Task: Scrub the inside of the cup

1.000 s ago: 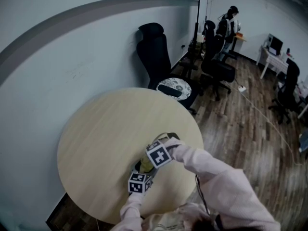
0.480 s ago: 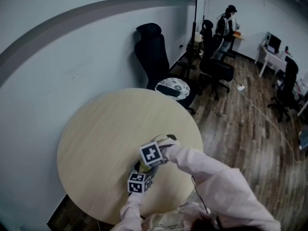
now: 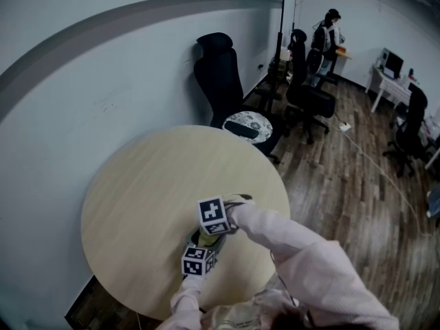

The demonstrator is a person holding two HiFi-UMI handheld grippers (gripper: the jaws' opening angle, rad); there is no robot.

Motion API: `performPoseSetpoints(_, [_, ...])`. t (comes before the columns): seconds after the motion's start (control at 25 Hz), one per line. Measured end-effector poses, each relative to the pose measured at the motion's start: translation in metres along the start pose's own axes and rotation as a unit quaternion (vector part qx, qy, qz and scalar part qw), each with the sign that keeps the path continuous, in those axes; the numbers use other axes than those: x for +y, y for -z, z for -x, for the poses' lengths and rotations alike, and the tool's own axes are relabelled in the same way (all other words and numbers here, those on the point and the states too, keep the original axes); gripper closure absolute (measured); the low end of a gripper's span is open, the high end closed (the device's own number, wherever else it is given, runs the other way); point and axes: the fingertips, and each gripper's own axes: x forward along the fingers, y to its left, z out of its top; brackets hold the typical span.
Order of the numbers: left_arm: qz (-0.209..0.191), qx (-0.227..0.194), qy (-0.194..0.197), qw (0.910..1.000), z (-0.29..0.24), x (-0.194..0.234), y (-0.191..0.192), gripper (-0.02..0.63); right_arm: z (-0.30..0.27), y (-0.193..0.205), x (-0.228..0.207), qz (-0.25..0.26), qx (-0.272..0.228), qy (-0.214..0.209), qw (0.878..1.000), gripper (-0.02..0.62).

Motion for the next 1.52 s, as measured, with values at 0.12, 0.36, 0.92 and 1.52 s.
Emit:
performPoseSetpoints(0.12, [0.0, 0.0, 0.0, 1.0, 0.001, 0.0, 0.0, 0.23, 0.0, -0.003, 0.004, -0.033, -0.018, -0.022, 0.999, 0.571])
performPoseSetpoints(0.36, [-0.003, 0.002, -0.001, 1.0, -0.001, 0.0, 0.0, 0.23, 0.001, -0.008, 0.008, -0.082, -0.052, -0.058, 0.994, 0.571])
performPoseSetpoints(0.92, [-0.01, 0.006, -0.005, 0.9999, -0.004, 0.002, 0.002, 0.232, 0.001, -0.024, 0.007, -0.23, -0.131, -0.123, 0.956, 0.571])
performPoseSetpoints(1.52, [-0.016, 0.007, -0.009, 0.9998, -0.003, 0.002, 0.0, 0.236, 0.009, -0.035, -0.013, -0.37, -0.213, -0.153, 0.891, 0.571])
